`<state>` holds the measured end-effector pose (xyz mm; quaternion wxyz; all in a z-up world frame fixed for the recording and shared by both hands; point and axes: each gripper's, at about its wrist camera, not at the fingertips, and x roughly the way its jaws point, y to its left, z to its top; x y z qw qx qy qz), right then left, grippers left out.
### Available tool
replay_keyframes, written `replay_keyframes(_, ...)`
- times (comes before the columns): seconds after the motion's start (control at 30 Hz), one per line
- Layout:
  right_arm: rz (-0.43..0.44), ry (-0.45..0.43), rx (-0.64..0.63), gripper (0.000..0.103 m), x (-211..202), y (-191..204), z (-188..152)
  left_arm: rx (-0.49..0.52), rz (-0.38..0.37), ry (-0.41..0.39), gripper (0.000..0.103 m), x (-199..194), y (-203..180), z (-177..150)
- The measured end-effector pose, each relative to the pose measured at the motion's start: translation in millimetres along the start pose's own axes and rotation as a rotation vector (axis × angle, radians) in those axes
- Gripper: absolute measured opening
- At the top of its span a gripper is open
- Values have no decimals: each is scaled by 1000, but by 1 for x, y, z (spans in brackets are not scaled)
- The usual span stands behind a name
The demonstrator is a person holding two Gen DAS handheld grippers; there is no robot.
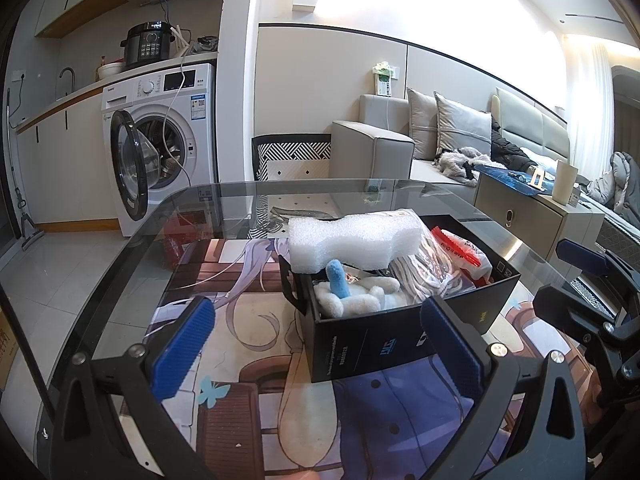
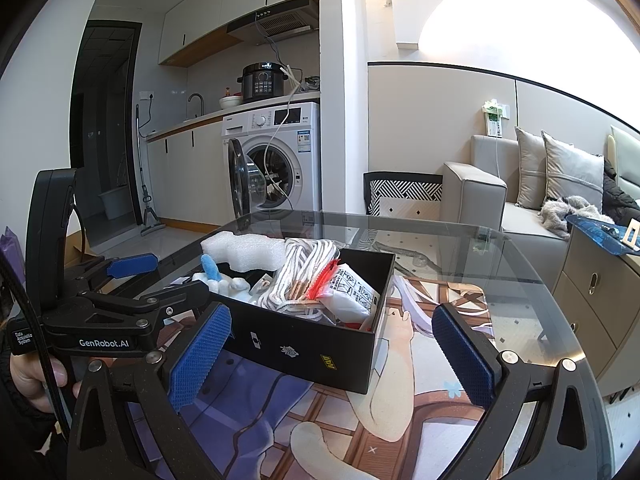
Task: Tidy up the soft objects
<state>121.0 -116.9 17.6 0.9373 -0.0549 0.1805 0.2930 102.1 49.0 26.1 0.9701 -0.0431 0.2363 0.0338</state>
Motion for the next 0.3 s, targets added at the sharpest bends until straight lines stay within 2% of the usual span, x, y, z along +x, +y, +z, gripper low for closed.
replay_keyframes(0.3, 0, -1, 0, 102, 0, 0, 0, -2, 0, -4, 103, -2, 0, 2)
